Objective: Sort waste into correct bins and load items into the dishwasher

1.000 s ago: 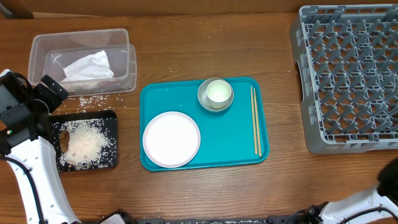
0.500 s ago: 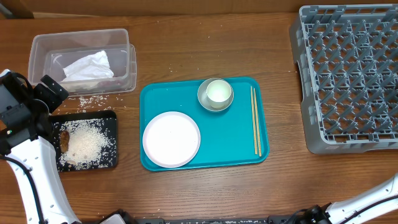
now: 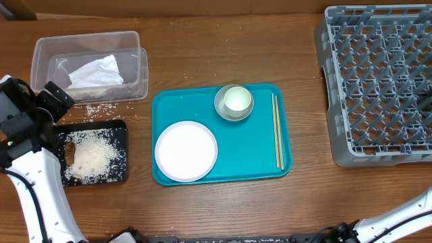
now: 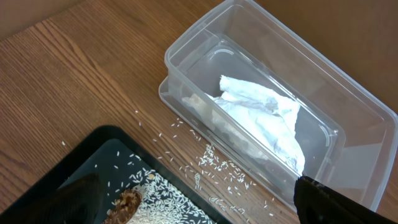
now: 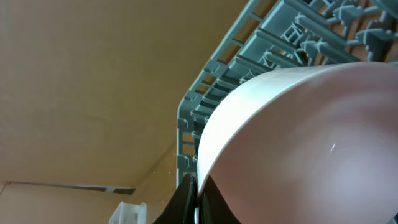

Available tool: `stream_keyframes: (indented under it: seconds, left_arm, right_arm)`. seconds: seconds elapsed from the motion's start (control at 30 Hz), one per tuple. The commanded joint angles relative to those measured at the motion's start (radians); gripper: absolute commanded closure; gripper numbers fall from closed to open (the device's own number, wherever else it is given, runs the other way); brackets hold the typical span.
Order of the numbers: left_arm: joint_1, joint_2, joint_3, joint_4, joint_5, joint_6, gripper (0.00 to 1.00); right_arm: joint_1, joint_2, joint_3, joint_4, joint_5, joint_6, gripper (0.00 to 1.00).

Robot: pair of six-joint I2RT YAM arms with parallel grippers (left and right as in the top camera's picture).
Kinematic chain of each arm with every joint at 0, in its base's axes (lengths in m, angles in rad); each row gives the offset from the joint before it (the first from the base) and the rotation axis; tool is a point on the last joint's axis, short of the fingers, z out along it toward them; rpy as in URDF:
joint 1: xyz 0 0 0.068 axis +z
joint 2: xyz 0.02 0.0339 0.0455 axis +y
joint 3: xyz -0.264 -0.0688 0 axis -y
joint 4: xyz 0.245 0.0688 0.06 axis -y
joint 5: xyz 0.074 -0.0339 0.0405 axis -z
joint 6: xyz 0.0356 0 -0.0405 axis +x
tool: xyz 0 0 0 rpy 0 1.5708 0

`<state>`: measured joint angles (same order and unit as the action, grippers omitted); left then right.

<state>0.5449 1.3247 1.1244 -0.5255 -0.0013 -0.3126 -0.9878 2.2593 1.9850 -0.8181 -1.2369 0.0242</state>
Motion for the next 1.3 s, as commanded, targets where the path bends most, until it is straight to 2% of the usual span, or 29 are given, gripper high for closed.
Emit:
stream_keyframes:
  seconds: [0.0, 0.17, 0.4, 0.5, 0.53, 0.67, 0.8, 0.93, 1.07, 1.13, 1.27]
  left_arm:
    - [-0.002, -0.019, 0.004, 0.002, -0.009, -0.009, 0.0]
    - [-0.002, -0.019, 0.004, 0.002, -0.009, -0.009, 0.0]
    - [-0.002, -0.019, 0.004, 0.002, -0.009, -0.009, 0.0]
    - [-0.002, -0.019, 0.004, 0.002, -0.009, -0.009, 0.0]
    - [-0.002, -0.019, 0.004, 0.002, -0.009, -0.009, 0.0]
    - [-0.002, -0.019, 0.004, 0.002, -0.009, -0.009, 0.0]
    - [-0.002, -0.019, 0.004, 0.002, -0.009, -0.009, 0.0]
    - [-0.002, -0.019, 0.004, 0.002, -0.009, -0.009, 0.0]
    - [-0.002, -0.019, 0.004, 0.002, -0.009, -0.009, 0.0]
    - [-0.002, -0.019, 0.004, 0.002, -0.009, -0.009, 0.0]
    - [-0.002, -0.019, 0.004, 0.002, -0.009, -0.009, 0.0]
  right_arm:
    - [-0.002, 0.003, -0.015, 0.0, 0.006, -0.021, 0.96]
    - [-0.018, 0.003, -0.015, -0.031, 0.019, -0.022, 0.96]
    - [-0.051, 0.001, -0.003, -0.159, 0.232, -0.021, 0.96]
    - [-0.08, -0.013, 0.029, -0.213, 0.257, -0.02, 0.9]
    - [-0.099, -0.03, 0.047, -0.232, 0.263, 0.005, 0.82]
    - [-0.142, -0.106, 0.066, -0.252, 0.343, 0.115, 0.66]
    - [-0.168, -0.191, 0.066, -0.263, 0.444, 0.227, 0.61]
    - [-0.171, -0.26, 0.066, -0.248, 0.452, 0.29, 0.61]
    - [-0.133, -0.288, 0.066, -0.201, 0.466, 0.29, 0.61]
    - [-0.097, -0.282, 0.063, -0.194, 0.555, 0.291, 0.62]
    - [0.0, -0.235, 0.063, -0.183, 0.829, 0.292, 0.75]
